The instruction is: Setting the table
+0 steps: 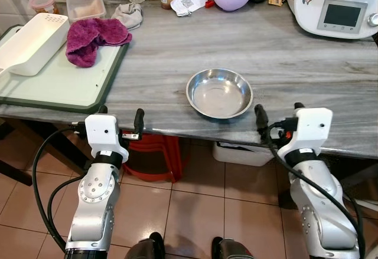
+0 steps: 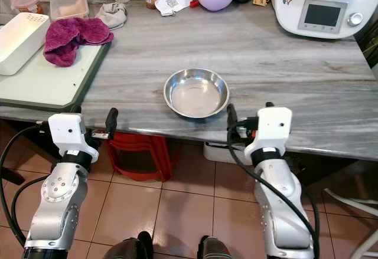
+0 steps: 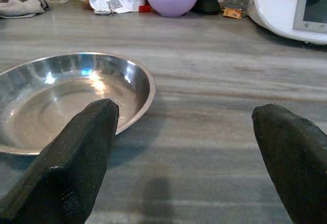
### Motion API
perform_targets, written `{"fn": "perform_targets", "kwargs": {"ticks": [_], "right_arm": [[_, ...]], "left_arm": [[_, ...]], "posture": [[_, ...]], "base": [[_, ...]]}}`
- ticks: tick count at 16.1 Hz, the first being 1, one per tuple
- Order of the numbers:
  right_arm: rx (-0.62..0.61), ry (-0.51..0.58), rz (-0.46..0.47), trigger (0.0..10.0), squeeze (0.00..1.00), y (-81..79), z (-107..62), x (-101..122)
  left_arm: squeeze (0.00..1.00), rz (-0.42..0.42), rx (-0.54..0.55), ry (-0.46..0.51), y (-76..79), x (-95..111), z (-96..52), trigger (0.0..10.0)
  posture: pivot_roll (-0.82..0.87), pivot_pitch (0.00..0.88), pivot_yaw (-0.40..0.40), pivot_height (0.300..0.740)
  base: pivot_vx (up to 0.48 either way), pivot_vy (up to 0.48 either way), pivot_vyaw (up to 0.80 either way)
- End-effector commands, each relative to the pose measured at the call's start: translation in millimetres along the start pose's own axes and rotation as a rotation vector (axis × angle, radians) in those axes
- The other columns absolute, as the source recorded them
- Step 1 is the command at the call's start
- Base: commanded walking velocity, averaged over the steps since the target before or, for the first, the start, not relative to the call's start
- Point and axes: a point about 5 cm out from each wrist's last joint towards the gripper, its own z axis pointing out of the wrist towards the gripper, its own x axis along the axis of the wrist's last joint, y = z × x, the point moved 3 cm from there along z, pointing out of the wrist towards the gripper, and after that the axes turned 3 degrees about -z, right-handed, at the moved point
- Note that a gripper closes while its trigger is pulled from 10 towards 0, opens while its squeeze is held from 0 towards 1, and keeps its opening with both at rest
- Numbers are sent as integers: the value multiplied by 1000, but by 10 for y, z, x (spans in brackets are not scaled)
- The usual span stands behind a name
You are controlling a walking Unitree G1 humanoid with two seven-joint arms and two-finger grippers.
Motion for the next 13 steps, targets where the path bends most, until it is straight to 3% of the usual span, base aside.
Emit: {"fn": "perform_targets", "kwargs": {"ticks": [1,7,9,11,13], "right_arm": [[-17,-1,19,10000,0,31,-27,3],[-77,-69,54,10000,0,112,-13,-118],[-102,-57,-61,10000,0,116,-2,-112],[-102,-54,-17,10000,0,110,-9,-123],[-105,-33,-52,10000,0,113,-9,-98]], "left_arm": [[0,11,9,-28,-4,-53,0,10000],[0,6,11,-45,2,-66,29,10000],[0,13,17,-49,-1,-64,42,10000],[0,15,20,-51,-7,-69,39,10000],[0,15,21,-55,-5,-77,39,10000]], "posture": [[-194,197,0,740],[-196,201,2,740],[-196,202,3,740],[-198,204,5,740],[-198,204,5,740]], "base": [[0,0,0],[0,0,0],[-126,0,0],[-266,0,0],[-279,0,0]]}}
